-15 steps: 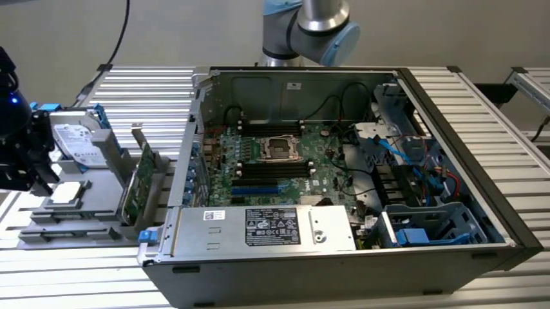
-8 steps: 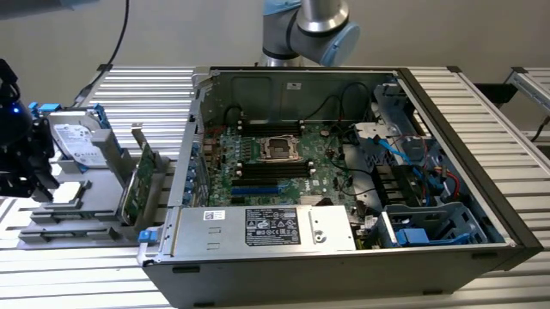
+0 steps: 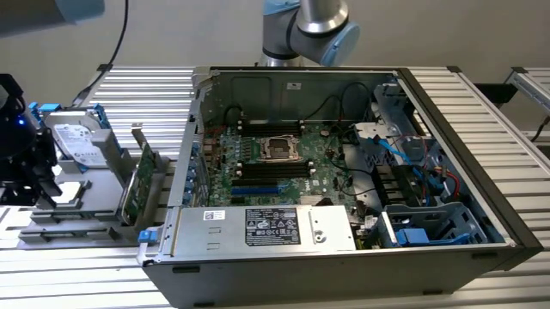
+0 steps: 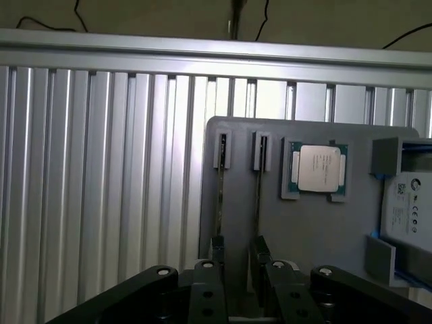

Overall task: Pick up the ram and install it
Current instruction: 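Pick up the ram and move it above insertion slot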

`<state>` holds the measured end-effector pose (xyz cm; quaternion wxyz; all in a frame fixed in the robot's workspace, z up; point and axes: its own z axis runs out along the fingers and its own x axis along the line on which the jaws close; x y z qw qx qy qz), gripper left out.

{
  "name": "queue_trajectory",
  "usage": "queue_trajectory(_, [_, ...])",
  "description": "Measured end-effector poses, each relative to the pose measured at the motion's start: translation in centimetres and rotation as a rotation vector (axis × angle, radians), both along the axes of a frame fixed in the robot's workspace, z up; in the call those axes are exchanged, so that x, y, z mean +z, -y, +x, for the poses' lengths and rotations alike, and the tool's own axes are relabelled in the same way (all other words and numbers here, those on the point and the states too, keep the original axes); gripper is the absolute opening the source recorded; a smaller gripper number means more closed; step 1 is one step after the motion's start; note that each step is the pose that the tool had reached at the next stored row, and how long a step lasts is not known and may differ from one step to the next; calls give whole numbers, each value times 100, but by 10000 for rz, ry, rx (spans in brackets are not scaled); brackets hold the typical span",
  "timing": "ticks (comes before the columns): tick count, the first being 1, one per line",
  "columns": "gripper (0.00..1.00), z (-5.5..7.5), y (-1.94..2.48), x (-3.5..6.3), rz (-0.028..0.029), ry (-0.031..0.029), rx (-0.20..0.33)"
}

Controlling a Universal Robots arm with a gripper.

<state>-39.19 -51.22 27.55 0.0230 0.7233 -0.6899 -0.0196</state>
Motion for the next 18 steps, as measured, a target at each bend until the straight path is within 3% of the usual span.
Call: queue_trajectory(18, [30,-2,72,-327,0,-1,535])
